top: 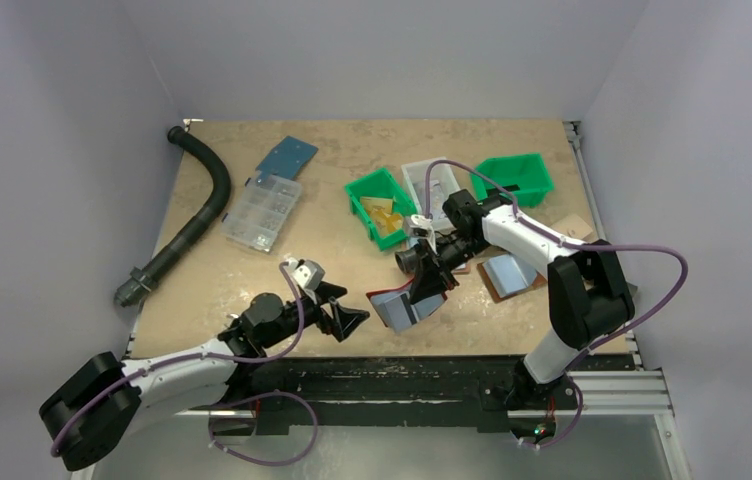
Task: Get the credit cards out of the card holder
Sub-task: Remove the credit card from the card holder.
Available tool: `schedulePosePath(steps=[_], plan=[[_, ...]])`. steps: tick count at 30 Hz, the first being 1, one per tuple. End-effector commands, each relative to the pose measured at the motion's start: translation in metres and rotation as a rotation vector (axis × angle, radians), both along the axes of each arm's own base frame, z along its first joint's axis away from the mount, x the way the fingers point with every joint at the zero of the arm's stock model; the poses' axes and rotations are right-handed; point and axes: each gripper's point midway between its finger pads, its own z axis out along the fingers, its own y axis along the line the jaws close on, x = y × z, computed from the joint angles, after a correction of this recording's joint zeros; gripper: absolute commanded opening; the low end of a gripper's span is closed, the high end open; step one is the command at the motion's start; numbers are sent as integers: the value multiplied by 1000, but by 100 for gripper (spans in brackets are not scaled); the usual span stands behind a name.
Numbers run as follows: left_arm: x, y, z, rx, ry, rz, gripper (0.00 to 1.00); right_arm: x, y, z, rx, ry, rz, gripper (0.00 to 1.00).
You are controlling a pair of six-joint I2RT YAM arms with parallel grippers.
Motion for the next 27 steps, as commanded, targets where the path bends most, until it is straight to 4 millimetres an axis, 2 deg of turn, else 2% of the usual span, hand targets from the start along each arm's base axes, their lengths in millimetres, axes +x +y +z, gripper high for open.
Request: schedulePosePath(steps=[1,10,19,27], plan=[[5,-9,24,-21,-162,-44,96,-3,4,30,99,-58,29,0],[0,-27,33,-75,-201,-131,95,-5,4,30,106,-47,42,0],[-4,-45,33,-134,-157,-206,81,-5,4,29,104,-43,43,0],[-8,-53,39,-183,-152,-238,76,-4,4,28,101,-40,38,0]])
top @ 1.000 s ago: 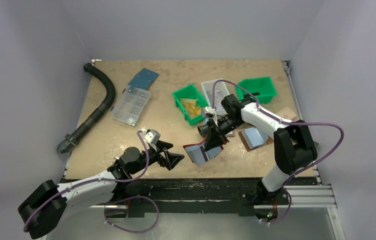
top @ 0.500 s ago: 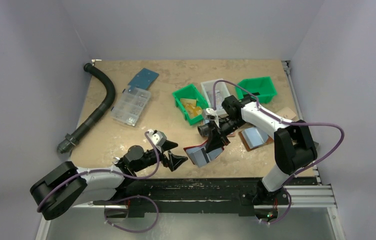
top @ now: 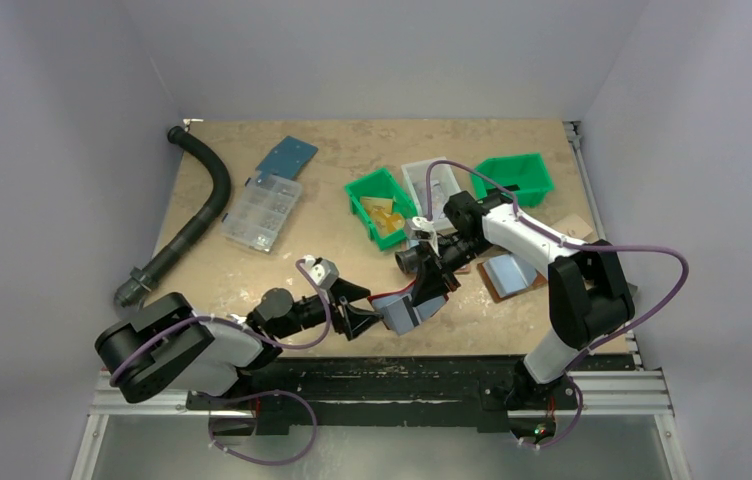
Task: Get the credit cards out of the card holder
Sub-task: Remove the credit card from the card holder.
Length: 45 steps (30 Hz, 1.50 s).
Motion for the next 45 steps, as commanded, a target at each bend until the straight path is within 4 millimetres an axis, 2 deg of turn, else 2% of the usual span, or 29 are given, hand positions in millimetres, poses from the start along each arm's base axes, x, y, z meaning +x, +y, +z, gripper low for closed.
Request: schedulePosePath(steps=[1,7,12,17,21,36,45], plan=[[-1,-14,38,-114,-78,-51,75,4,9,24,87,-24,1,0],[0,-23,35,-106,-61,-78,60,4,9,24,87,-23,1,0],[-5,-29,32,-107,-50,-123,37,5,9,24,86,-22,0,0],[-9,-31,34,-116,-52,-150,20,5,9,23,84,-20,-1,0],[-11,-33,36,-126,-50,-170,0,5,9,22,80,-21,-4,0],[-20,-11,15,-67,-25,-146,0,15,8,12,21,-43,-38,0],[-24,-6,-4,2,40,-157,0,20,4,4,-26,-85,-58,0]])
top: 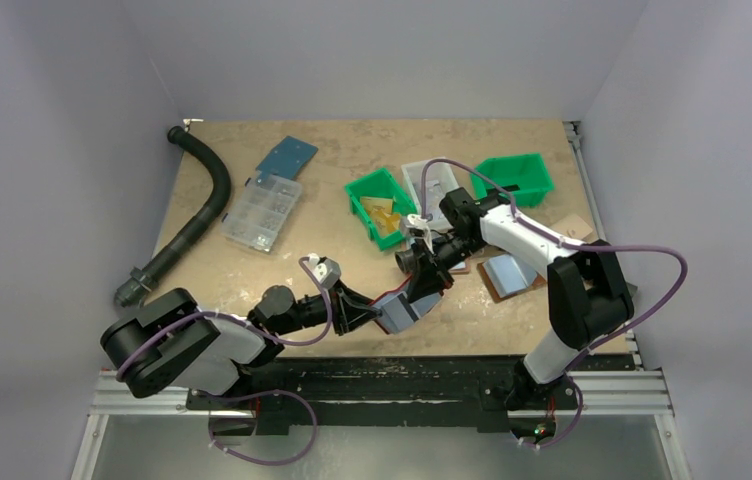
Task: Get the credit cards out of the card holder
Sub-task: Remove the credit card from the card holder.
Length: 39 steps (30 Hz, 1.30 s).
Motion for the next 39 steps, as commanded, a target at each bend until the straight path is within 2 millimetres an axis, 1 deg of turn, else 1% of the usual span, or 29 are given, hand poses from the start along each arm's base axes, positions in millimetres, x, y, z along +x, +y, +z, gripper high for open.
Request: schedulePosePath(steps=[1,5,19,22,25,28,36,39], plan=[[-10,4,-12,46,15,-49,0,10,-2,8,-4,-84,-24,0],[-10,6,-17,61,39,-53,0,13,-4,6,-22,-105,-37,0],[-4,8,-35,119,115,-53,0,16,-7,-5,-64,-99,-43,0],[-2,8,-36,122,119,-50,0,12,-5,-7,-65,-83,-33,0],[0,8,-36,123,120,-42,0,4,0,-10,-61,-59,-2,0],[1,9,-36,121,119,-32,0,0,5,-17,-83,-43,11,0],[2,11,-34,106,114,-14,0,12,6,-25,-139,-77,-59,27],[2,10,-31,93,111,-13,0,15,7,-30,-162,-88,-74,32]])
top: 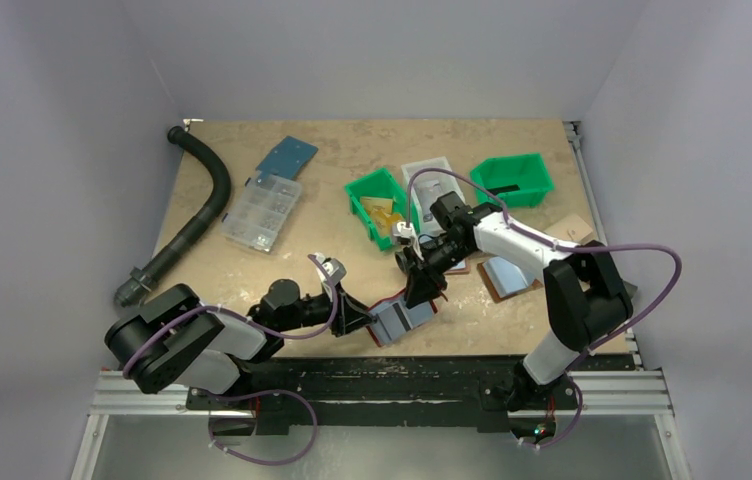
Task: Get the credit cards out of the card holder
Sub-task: Remove the credit card from the card holder.
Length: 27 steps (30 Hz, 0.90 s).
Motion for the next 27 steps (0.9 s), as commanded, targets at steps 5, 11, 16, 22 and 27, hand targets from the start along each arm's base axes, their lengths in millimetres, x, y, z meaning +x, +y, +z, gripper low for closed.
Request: schedulePosePath(steps=[5,11,16,22,27], plan=[[0,1,14,-65,-31,10,0,9,5,-4,-32,-57,-35,39],[-2,0,22,-111,-25,11,0,1,10,-3,-15,-31,-5,42],[-2,-2,32,-174,-18,10,0,-4,13,0,5,-8,12,43],[-2,-4,36,-218,-3,8,0,-4,15,-1,9,7,6,42],[1,-6,41,-237,-7,17,0,6,17,-8,-29,10,-63,42]])
